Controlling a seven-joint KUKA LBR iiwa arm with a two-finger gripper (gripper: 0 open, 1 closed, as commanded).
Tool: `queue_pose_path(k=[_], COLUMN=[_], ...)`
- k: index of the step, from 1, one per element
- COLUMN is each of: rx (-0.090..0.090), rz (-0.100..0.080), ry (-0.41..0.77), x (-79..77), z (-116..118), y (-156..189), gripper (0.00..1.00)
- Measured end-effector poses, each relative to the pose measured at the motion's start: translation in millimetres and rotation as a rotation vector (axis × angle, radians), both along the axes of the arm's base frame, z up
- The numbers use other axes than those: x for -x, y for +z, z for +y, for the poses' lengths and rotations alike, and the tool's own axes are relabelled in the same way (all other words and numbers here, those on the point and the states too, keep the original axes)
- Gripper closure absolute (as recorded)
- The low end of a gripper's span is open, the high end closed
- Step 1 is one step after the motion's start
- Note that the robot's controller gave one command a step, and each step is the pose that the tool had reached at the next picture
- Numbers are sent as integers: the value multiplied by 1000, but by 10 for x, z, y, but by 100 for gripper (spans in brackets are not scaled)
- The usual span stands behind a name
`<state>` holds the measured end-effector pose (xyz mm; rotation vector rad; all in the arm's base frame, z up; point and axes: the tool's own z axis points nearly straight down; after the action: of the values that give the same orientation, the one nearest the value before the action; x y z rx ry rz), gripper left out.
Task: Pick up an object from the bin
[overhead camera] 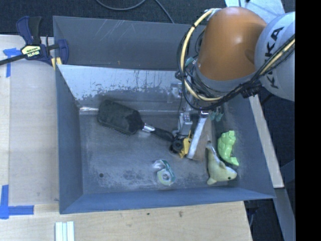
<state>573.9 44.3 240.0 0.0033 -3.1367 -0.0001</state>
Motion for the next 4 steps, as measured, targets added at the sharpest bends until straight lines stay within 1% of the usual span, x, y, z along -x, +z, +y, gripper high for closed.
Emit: queue_pose_path(k=[1, 2, 3, 4], rx=[0, 0, -1, 0], rz=[-9, -10, -6, -11], ry=[-1, -7, -14, 246], x=[-12, -34, 2, -4], z=[-3, -276, -609, -741], y=[52, -711, -831, -920], gripper=[0, 0, 0, 0])
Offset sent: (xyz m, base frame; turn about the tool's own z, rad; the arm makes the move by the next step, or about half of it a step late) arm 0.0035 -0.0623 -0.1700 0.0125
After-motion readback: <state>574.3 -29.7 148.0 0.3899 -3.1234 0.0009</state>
